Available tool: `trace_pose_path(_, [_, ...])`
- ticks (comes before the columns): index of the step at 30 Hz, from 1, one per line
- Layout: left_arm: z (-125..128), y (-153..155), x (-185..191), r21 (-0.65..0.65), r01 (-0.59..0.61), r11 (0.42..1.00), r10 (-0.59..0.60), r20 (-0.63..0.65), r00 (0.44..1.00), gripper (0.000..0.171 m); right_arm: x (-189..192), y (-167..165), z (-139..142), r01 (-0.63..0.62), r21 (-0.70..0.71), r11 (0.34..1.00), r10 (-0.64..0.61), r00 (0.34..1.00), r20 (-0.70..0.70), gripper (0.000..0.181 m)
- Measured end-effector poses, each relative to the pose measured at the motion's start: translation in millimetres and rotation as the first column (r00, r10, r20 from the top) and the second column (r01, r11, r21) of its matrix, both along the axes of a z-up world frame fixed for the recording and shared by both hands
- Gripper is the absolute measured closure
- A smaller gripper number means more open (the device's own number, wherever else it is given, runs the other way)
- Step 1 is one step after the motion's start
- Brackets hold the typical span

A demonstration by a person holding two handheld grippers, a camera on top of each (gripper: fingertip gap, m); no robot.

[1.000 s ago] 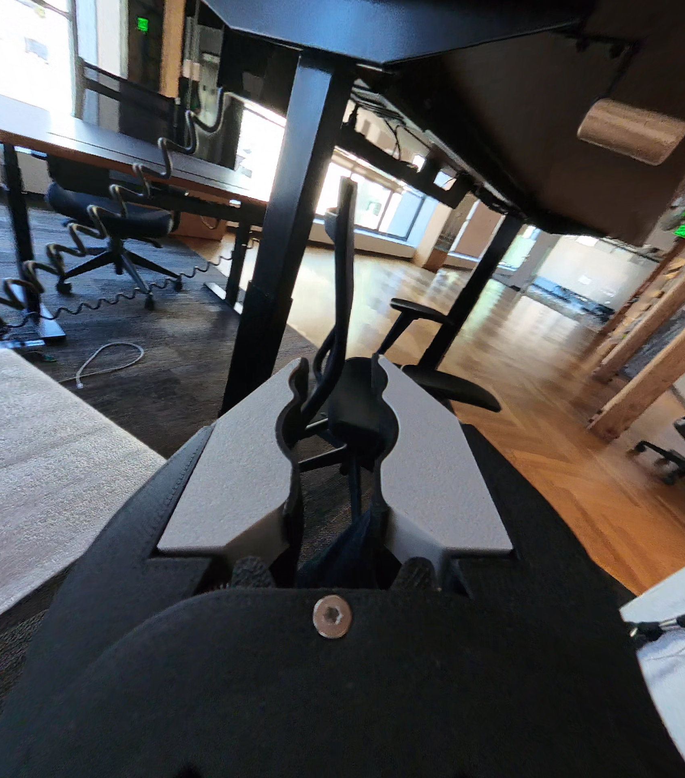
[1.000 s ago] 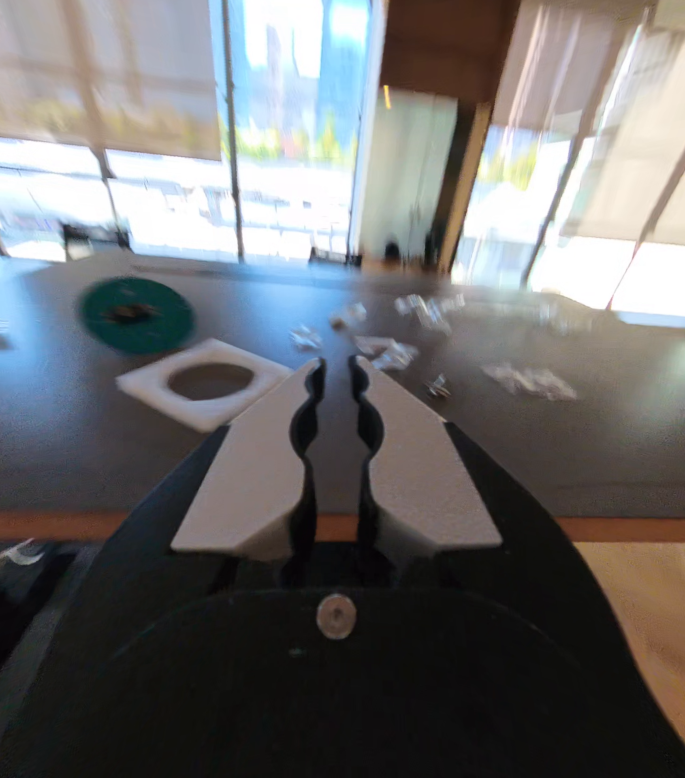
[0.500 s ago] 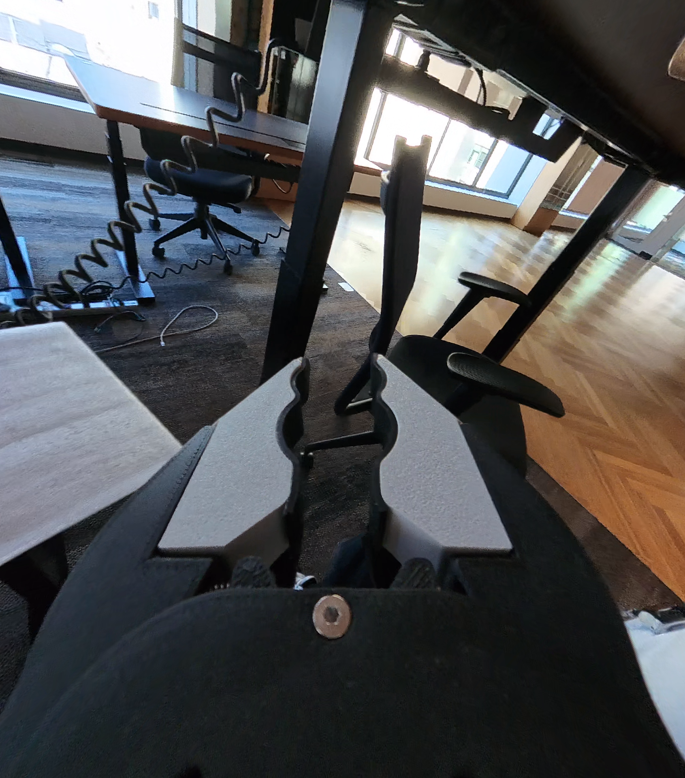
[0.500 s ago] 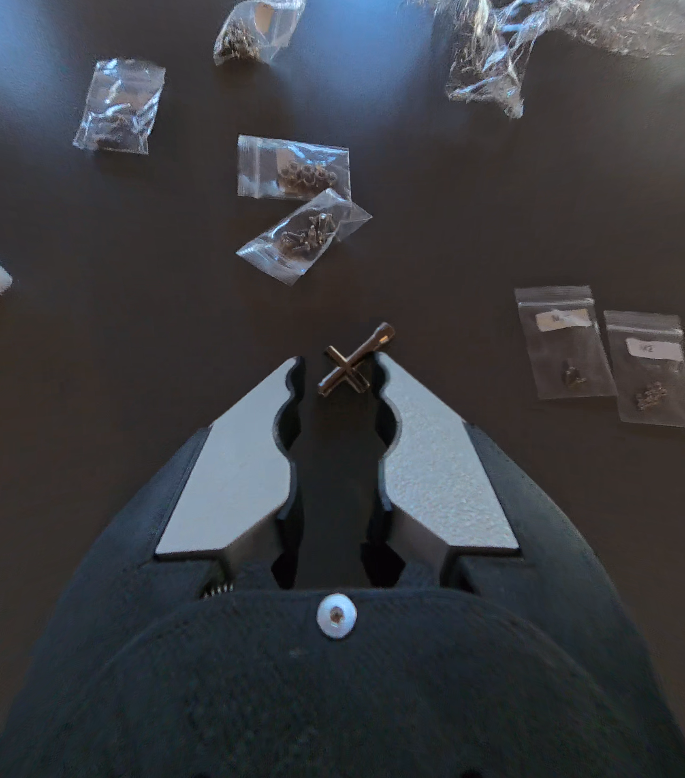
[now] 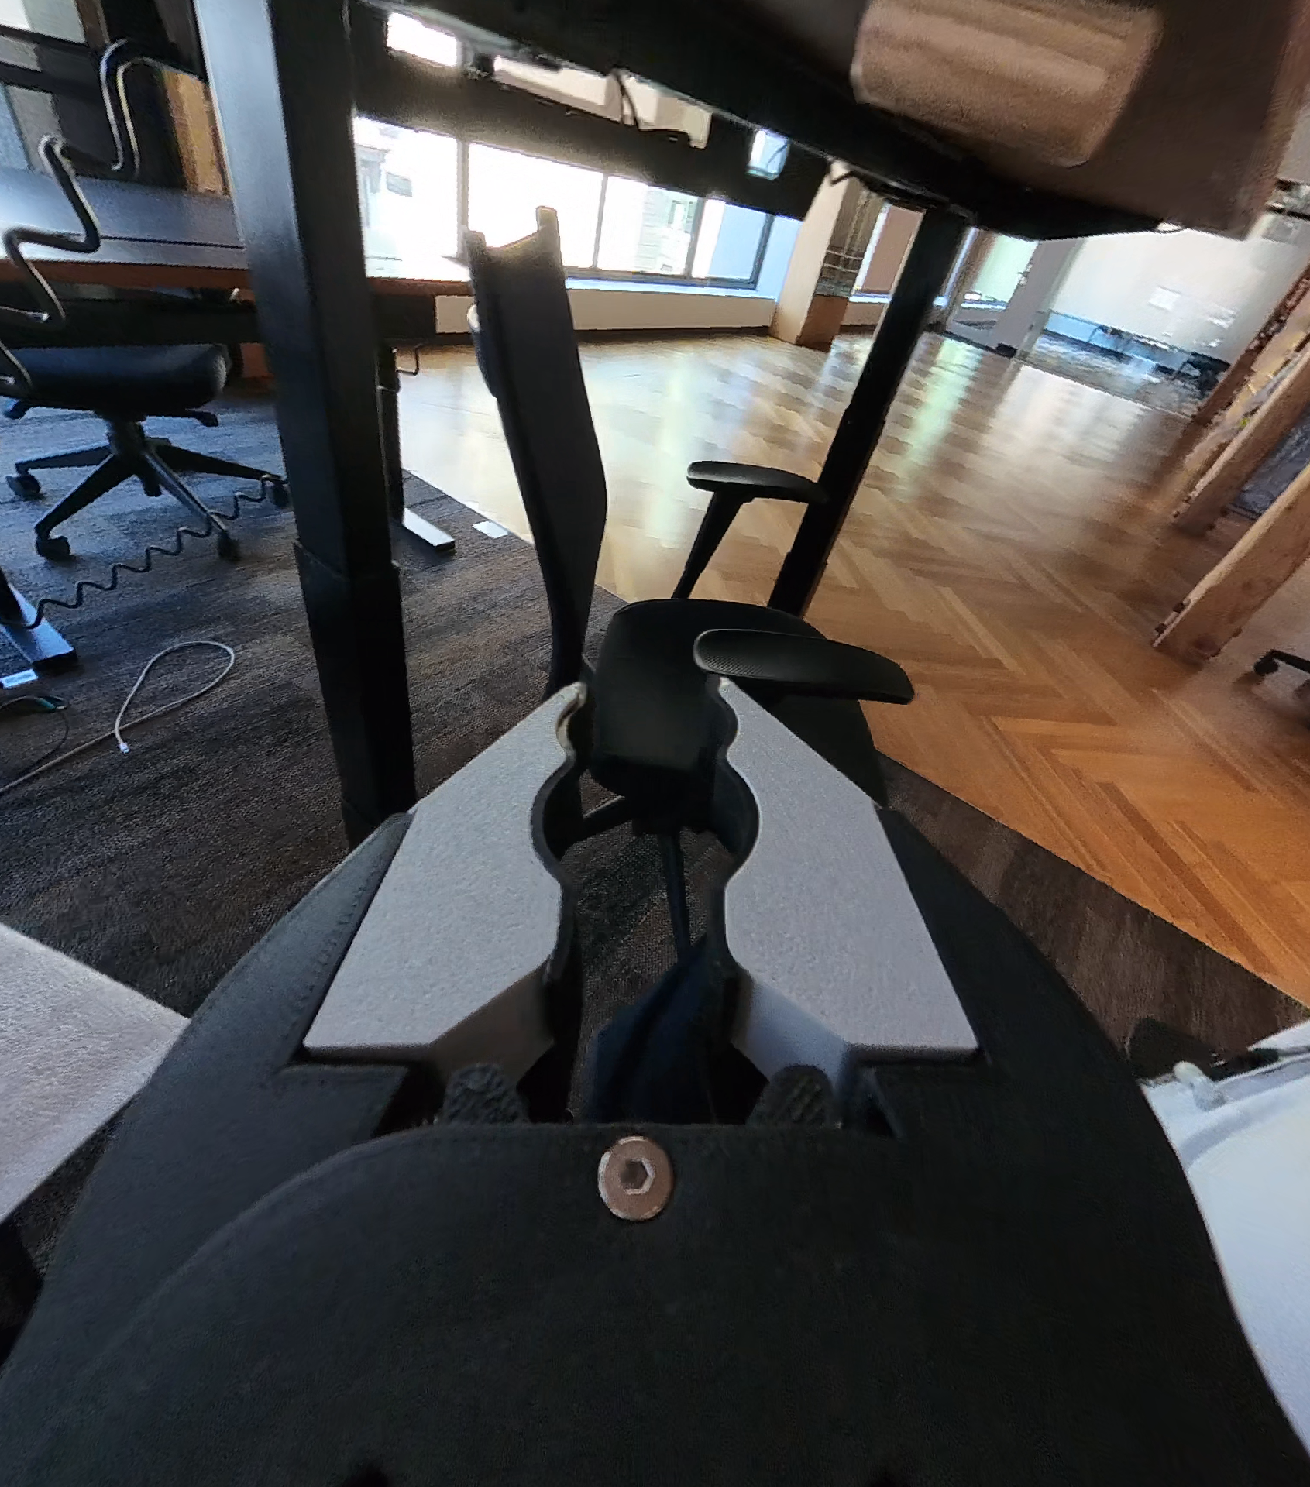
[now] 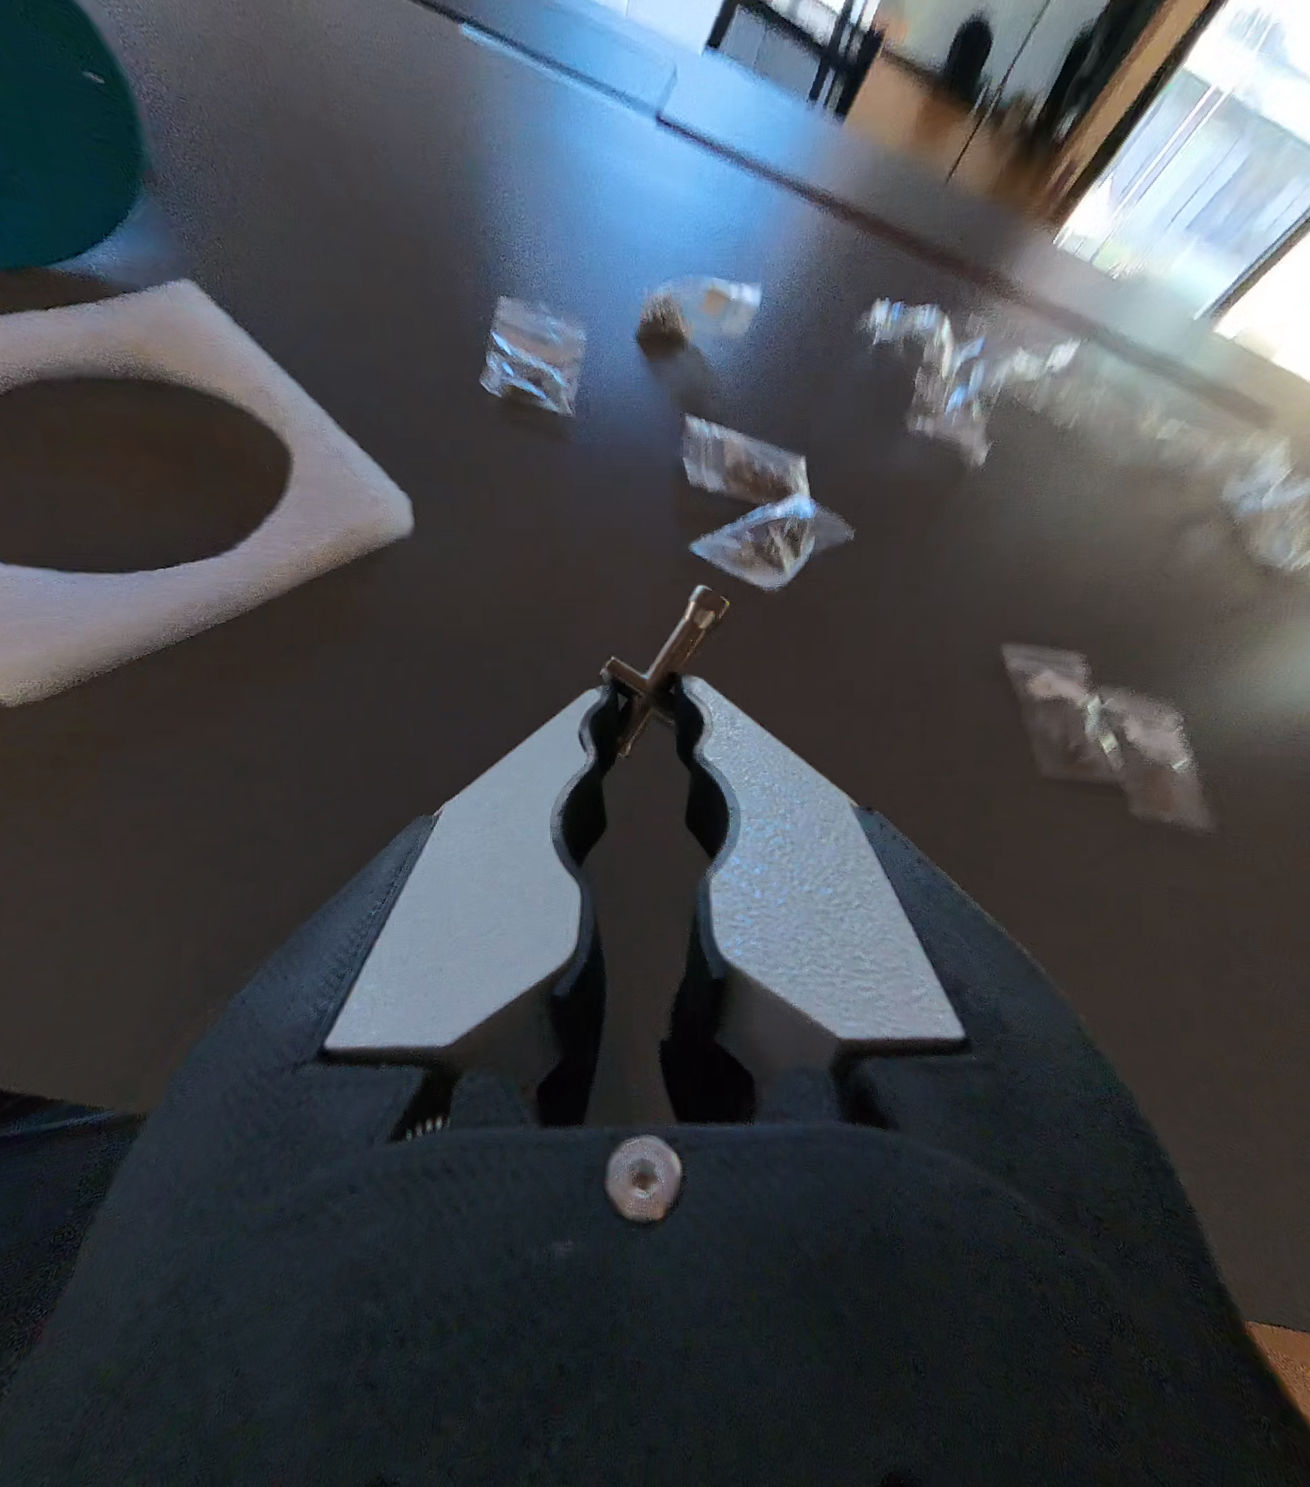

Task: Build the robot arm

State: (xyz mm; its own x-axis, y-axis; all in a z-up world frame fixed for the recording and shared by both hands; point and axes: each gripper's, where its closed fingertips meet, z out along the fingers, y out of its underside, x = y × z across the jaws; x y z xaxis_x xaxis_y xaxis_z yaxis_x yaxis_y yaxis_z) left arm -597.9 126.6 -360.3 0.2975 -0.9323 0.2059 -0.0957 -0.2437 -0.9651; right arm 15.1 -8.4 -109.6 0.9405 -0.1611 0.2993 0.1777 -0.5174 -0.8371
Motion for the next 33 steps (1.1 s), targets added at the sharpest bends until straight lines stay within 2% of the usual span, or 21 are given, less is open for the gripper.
trace_pose_path(2, [13.1, -13.7, -8.5, 0.036, 0.024, 0.999, -0.025, 0.036, 0.999, 0.145, -35.6, -0.1, 17.4, -0.090, 0.051, 0.995, 0.080, 0.980, 0.184, 0.169])
trace_pose_path(4, [31.4, -28.7, -18.2, 0.073, 0.047, 0.996, -0.054, 0.097, 0.994, 0.146, -89.6, -1.4, 32.9, -0.215, 0.108, 0.971, 0.158, 0.909, 0.385, 0.169])
trace_pose_path(6, [47.9, -45.1, -27.1, 0.088, 0.082, 0.993, -0.094, 0.139, 0.986, 0.145, -165.0, -5.1, 33.4, -0.388, 0.117, 0.914, 0.267, 0.794, 0.547, 0.170])
trace_pose_path(10, [78.9, -76.4, -33.6, 0.130, 0.140, 0.982, -0.159, 0.149, 0.976, 0.145, -314.5, -8.9, 9.7, -0.622, 0.044, 0.782, 0.371, 0.521, 0.769, 0.170])
trace_pose_path(12, [98.3, -93.7, -29.1, 0.157, 0.165, 0.974, -0.189, 0.154, 0.970, 0.145, -389.5, -5.9, -7.2, -0.727, 0.002, 0.687, 0.415, 0.395, 0.819, 0.170])
trace_pose_path(15, [128.7, -126.1, -20.5, 0.168, 0.228, 0.959, -0.259, 0.198, 0.945, 0.140, -499.1, -4.8, -32.9, -0.865, -0.034, 0.501, 0.458, 0.232, 0.858, 0.170])
trace_pose_path(18, [148.9, -145.9, -27.9, 0.180, 0.213, 0.960, -0.253, 0.242, 0.937, 0.135, -589.1, -7.9, -59.7, -0.943, -0.068, 0.325, 0.451, 0.091, 0.888, 0.170])
trace_pose_path(20, [157.0, -149.2, -47.4, 0.186, 0.143, 0.972, -0.193, 0.282, 0.940, 0.135, -633.6, -7.2, -74.5, -0.968, -0.078, 0.238, 0.445, 0.037, 0.895, 0.170])
trace_pose_path(23, [158.9, -142.1, -87.0, 0.200, -0.027, 0.979, -0.038, 0.317, 0.948, 0.135, -686.6, -10.9, -93.1, -0.992, -0.084, 0.089, 0.475, -0.032, 0.879, 0.171])
trace_pose_path(26, [153.9, -136.7, -120.3, 0.187, -0.137, 0.973, 0.070, 0.328, 0.942, 0.137, -723.5, -11.3, -106.4, -0.994, -0.105, -0.003, 0.480, -0.093, 0.872, 0.177])
trace_pose_path(29, [143.1, -135.7, -139.8, 0.155, -0.166, 0.974, 0.110, 0.317, 0.942, 0.141, -750.8, -13.4, -114.1, -0.989, -0.112, -0.093, 0.489, -0.143, 0.860, 0.181])
trace_pose_path(31, [124.3, -126.3, -149.9, 0.125, -0.195, 0.973, 0.157, 0.267, 0.951, 0.171, -767.2, -9.9, -124.2, -0.982, -0.116, -0.147, 0.523, -0.176, 0.834, 0.181])
trace_pose_path(33, [88.3, -108.6, -176.3, 0.056, -0.285, 0.957, 0.269, 0.201, 0.942, 0.171, -783.3, 5.9, -150.5, -0.978, -0.066, -0.197, 0.659, -0.182, 0.730, 0.181])
